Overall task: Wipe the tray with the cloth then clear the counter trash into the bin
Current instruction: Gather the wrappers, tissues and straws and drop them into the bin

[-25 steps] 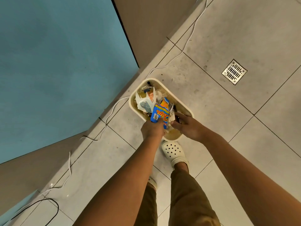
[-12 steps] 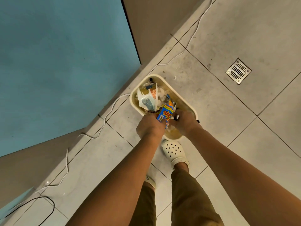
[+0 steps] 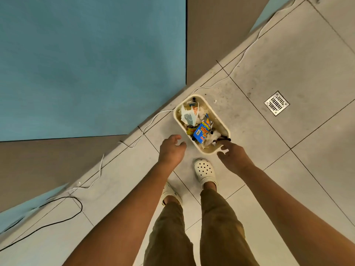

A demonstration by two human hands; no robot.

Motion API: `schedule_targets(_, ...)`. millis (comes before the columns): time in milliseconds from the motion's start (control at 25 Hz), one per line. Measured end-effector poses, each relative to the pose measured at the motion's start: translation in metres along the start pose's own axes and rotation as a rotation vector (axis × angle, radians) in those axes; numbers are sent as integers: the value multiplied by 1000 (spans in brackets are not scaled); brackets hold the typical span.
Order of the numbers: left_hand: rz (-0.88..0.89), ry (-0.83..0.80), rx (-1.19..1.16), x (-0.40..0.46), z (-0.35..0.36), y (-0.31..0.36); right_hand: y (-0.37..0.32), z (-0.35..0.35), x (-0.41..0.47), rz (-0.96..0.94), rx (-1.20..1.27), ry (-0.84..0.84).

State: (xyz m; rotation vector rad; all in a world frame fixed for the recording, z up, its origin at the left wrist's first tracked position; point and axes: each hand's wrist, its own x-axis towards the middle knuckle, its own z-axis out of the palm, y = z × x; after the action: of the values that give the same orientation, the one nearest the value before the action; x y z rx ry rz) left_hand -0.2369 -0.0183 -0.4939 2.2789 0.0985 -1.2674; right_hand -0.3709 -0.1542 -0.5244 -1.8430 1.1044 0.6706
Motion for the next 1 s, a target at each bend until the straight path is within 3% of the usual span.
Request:
schedule_targets(440, 358, 65, -327, -252, -187, 115, -221, -123, -216, -653, 68, 52)
schedule_targets(760, 605, 344, -444, -350, -310, 104, -360, -129, -314, -959, 14, 103)
schedule_targets(1000, 686, 551, -581, -385, -390, 62, -429, -100, -356, -1017, 37, 91)
